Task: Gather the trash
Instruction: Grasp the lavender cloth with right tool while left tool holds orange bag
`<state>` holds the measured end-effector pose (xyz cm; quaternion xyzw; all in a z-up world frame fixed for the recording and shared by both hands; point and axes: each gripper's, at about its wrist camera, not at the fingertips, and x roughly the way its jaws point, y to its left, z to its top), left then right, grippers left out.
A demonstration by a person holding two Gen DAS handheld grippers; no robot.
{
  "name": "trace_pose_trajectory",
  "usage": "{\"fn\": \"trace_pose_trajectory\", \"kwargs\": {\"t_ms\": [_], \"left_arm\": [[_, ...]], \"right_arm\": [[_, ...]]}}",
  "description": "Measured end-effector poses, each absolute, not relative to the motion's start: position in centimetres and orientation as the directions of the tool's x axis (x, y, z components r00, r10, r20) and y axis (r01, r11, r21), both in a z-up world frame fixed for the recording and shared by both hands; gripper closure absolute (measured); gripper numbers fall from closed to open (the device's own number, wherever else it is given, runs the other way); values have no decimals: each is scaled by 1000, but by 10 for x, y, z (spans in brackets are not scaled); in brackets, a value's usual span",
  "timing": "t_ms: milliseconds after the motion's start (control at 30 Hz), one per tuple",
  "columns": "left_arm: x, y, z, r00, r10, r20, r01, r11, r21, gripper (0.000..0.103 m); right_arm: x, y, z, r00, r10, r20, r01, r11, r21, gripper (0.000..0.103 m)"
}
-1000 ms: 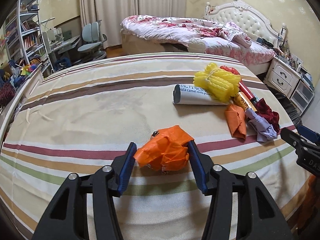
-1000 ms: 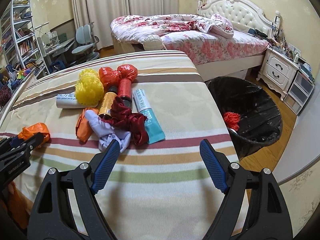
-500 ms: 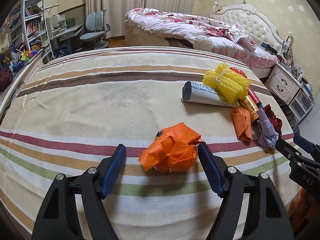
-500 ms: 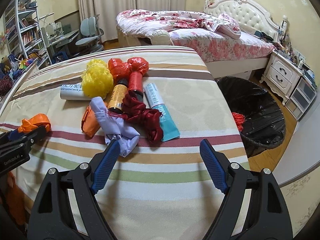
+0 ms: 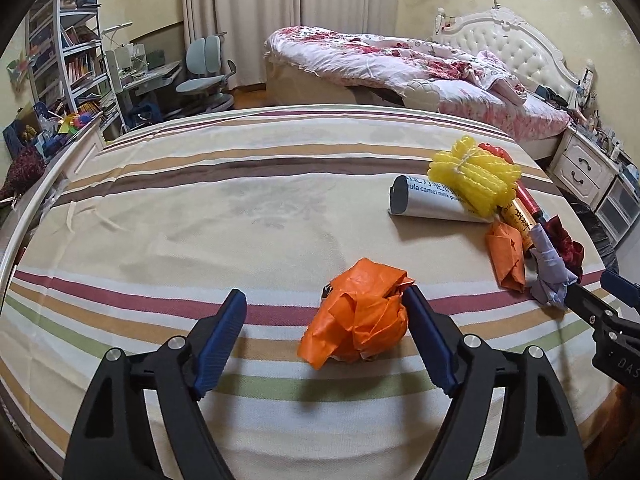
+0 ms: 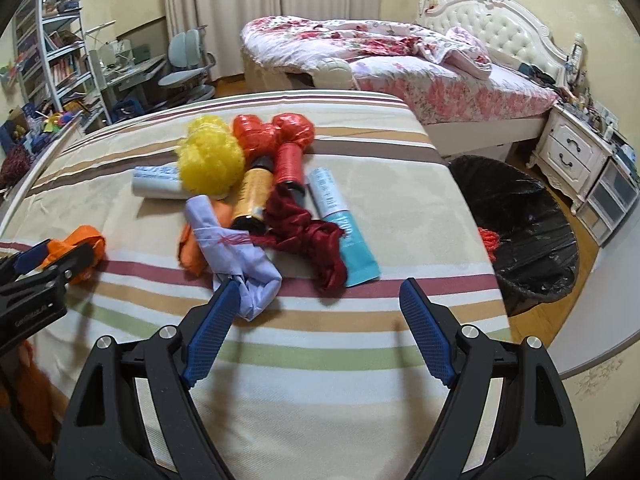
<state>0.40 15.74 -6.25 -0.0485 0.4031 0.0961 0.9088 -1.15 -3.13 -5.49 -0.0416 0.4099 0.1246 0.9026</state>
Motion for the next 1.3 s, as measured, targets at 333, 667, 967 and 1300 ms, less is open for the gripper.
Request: {"fn": "trace_pose_trajectory", "kwargs": {"t_ms": [333, 667, 967, 1300], "left_arm": [[6, 162, -63, 655, 156, -740, -231, 973, 0, 25], [8, 167, -63, 654, 157, -740, -236, 972, -2, 25], [5, 168, -62, 661, 168, -732, -235, 972, 10, 25], [1, 172, -63, 662, 166, -731, -238, 971, 6, 25]], "right_arm": [[1, -40, -54, 663, 105, -741, -170, 985, -13, 23], [-21, -24, -60, 585, 212, -783, -281, 958, 49, 23], [-39, -10, -55, 591, 261, -763, -334, 940, 62, 33], [-26, 8, -62, 556, 294, -778, -342, 933, 108, 39]]}}
